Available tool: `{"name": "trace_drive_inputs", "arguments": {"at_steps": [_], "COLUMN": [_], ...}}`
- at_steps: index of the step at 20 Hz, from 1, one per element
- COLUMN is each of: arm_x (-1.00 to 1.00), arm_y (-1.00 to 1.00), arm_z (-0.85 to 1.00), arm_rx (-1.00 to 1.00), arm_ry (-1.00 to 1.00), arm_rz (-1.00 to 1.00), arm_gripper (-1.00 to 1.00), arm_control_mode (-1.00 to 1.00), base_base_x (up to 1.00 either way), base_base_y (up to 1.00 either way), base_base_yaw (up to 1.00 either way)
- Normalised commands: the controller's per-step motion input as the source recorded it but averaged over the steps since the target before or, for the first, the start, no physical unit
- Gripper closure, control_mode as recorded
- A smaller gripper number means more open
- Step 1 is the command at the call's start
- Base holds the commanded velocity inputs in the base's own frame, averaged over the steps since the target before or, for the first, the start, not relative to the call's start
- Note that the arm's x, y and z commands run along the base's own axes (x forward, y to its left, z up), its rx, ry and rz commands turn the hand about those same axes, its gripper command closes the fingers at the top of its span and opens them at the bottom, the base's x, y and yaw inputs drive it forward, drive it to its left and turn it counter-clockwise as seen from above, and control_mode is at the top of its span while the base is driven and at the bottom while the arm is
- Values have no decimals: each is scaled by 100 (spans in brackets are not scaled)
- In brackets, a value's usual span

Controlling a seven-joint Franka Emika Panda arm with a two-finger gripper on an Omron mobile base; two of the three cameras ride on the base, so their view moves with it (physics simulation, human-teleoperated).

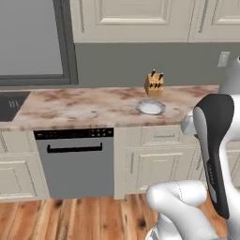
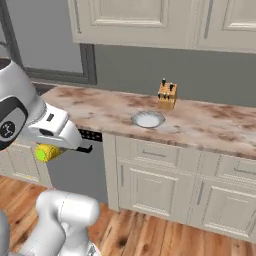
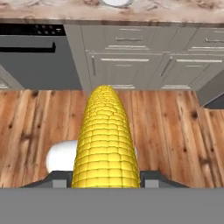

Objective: Pick corn from the fridge and place it on the plate on the counter.

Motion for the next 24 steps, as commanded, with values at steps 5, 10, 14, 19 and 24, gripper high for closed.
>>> {"name": "trace_drive_inputs", "arguments": {"at_steps": [5,10,14,19,24], "arm_x": [0,0,0,0,0], "arm_y": [0,0,0,0,0], "arm_z": [0,0,0,0,0], "arm_rx": [0,0,0,0,0], "arm_ry": [0,0,0,0,0], "arm_rz": [0,0,0,0,0], "arm_gripper": [100,100,100,100,100], "arm_control_mode": [100,100,100,100,100], "base_base_x": [88,58,52,50,57], "base_base_y": [87,52,-26,-53,-37], "base_base_yaw": [-51,-24,0,0,0]}}
